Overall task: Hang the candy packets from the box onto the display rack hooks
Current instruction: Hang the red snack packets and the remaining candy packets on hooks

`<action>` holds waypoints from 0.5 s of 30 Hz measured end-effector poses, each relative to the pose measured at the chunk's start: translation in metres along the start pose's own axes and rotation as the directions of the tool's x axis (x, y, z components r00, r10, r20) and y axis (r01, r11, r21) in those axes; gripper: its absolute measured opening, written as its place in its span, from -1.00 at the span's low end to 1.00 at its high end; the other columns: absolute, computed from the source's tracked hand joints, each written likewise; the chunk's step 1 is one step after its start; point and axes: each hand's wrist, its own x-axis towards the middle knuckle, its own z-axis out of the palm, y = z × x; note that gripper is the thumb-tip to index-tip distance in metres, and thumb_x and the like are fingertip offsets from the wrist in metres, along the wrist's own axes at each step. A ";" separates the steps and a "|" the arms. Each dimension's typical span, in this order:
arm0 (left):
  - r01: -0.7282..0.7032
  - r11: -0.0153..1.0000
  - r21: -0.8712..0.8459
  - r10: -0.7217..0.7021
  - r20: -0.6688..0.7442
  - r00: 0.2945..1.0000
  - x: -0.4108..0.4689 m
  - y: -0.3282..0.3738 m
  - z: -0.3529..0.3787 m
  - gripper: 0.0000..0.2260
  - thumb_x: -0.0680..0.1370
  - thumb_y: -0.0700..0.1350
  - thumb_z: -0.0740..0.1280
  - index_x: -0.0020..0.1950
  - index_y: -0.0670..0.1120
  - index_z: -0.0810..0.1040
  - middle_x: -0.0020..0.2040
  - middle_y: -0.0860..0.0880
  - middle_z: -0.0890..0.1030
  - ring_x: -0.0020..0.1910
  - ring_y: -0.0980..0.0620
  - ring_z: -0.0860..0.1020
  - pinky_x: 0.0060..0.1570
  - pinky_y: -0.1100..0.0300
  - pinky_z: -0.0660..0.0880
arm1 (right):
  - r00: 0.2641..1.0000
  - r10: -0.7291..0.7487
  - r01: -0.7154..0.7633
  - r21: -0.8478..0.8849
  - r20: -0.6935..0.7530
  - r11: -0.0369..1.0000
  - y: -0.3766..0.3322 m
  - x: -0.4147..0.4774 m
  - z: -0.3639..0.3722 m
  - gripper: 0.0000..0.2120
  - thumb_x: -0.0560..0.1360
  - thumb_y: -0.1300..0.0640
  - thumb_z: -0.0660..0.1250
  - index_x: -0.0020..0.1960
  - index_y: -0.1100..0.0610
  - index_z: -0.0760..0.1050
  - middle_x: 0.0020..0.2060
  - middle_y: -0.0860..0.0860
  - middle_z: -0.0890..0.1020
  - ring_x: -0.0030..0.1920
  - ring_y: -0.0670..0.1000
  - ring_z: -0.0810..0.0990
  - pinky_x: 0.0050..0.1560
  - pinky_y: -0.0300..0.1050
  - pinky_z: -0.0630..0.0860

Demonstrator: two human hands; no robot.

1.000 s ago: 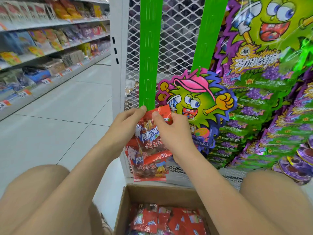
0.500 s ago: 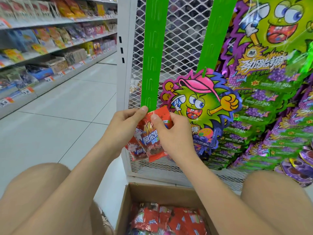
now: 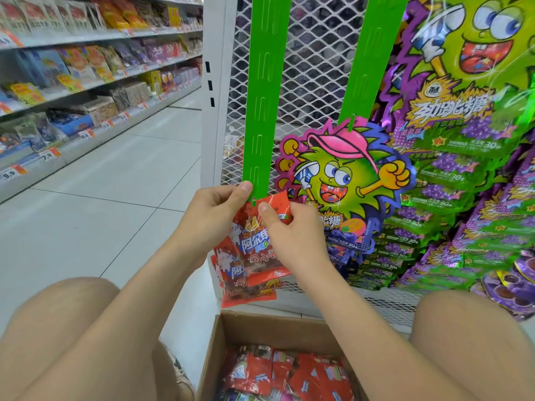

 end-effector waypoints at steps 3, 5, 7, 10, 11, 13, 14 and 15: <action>-0.050 0.999 0.020 0.050 -0.010 0.999 -0.001 -0.004 0.000 -0.62 0.69 0.14 0.30 -0.02 -0.11 0.73 -0.09 -0.15 0.76 -0.04 -0.17 0.74 0.11 -0.15 0.65 | 0.998 -0.051 0.054 -0.099 0.034 0.994 0.004 0.000 -0.005 -0.58 0.59 -0.10 0.42 -0.34 0.12 0.49 -0.52 -0.08 0.43 -0.42 -0.04 0.37 -0.31 -0.06 0.26; -0.156 0.977 0.145 0.164 -0.042 0.986 0.000 -0.012 0.000 -0.72 0.71 0.07 0.30 -0.03 -0.04 0.71 -0.14 -0.09 0.74 -0.12 -0.02 0.70 0.01 -0.10 0.62 | 0.995 -0.088 0.096 -0.201 0.048 0.975 0.010 -0.003 -0.006 -0.57 0.58 -0.14 0.42 -0.32 0.13 0.50 -0.45 -0.02 0.47 -0.32 0.07 0.43 -0.26 -0.03 0.26; -0.285 0.890 0.356 0.323 -0.051 0.945 0.001 -0.020 0.001 -0.84 0.71 -0.06 0.32 0.00 0.04 0.68 -0.15 0.07 0.72 -0.16 0.18 0.64 -0.08 0.12 0.59 | 0.995 -0.085 0.095 -0.261 0.051 0.961 0.017 -0.005 -0.007 -0.57 0.55 -0.17 0.44 -0.34 0.08 0.45 -0.40 0.02 0.50 -0.24 0.14 0.47 -0.24 -0.01 0.30; -0.392 0.722 0.570 0.474 0.004 0.880 -0.006 -0.031 0.006 -0.77 0.68 -0.20 0.34 0.32 0.00 0.60 0.15 0.11 0.70 0.08 0.18 0.63 0.10 0.36 0.51 | 0.995 -0.084 0.097 -0.380 0.051 0.920 0.026 -0.006 -0.012 -0.64 0.53 -0.16 0.44 -0.26 0.07 0.47 -0.31 0.03 0.57 -0.14 0.19 0.54 -0.18 0.01 0.44; -0.393 0.694 0.603 0.484 0.014 0.875 -0.009 -0.034 0.008 -0.70 0.67 -0.21 0.35 0.40 -0.01 0.55 0.24 0.07 0.66 0.18 0.12 0.60 0.17 0.34 0.46 | 0.995 -0.086 0.098 -0.423 0.047 0.901 0.030 -0.006 -0.016 -0.67 0.52 -0.14 0.43 -0.22 0.08 0.49 -0.29 0.04 0.59 -0.12 0.19 0.55 -0.18 0.00 0.44; -0.398 0.664 0.633 0.504 0.014 0.864 -0.017 -0.039 0.012 -0.60 0.63 -0.24 0.39 0.45 -0.03 0.47 0.33 0.01 0.56 0.28 0.04 0.53 0.23 0.29 0.38 | 0.996 -0.061 0.083 -0.497 0.060 0.864 0.040 -0.006 -0.024 -0.69 0.51 -0.16 0.41 -0.16 0.08 0.53 -0.26 0.05 0.61 -0.09 0.19 0.55 -0.18 0.02 0.46; -0.410 0.650 0.640 0.521 0.017 0.853 -0.020 -0.042 0.013 -0.59 0.60 -0.26 0.40 0.43 -0.04 0.46 0.32 -0.01 0.53 0.28 0.01 0.51 0.23 0.26 0.39 | 0.996 -0.025 0.066 -0.527 0.085 0.847 0.045 -0.008 -0.029 -0.66 0.50 -0.18 0.42 -0.18 0.09 0.51 -0.26 0.06 0.61 -0.09 0.20 0.55 -0.17 0.02 0.47; -0.422 0.635 0.647 0.532 0.030 0.846 -0.023 -0.045 0.015 -0.61 0.58 -0.26 0.41 0.38 -0.04 0.47 0.28 0.00 0.51 0.25 0.00 0.50 0.22 0.21 0.43 | 0.992 0.031 0.043 -0.560 0.122 0.828 0.052 -0.009 -0.034 -0.62 0.50 -0.18 0.42 -0.22 0.10 0.46 -0.27 0.08 0.59 -0.09 0.22 0.56 -0.17 0.02 0.46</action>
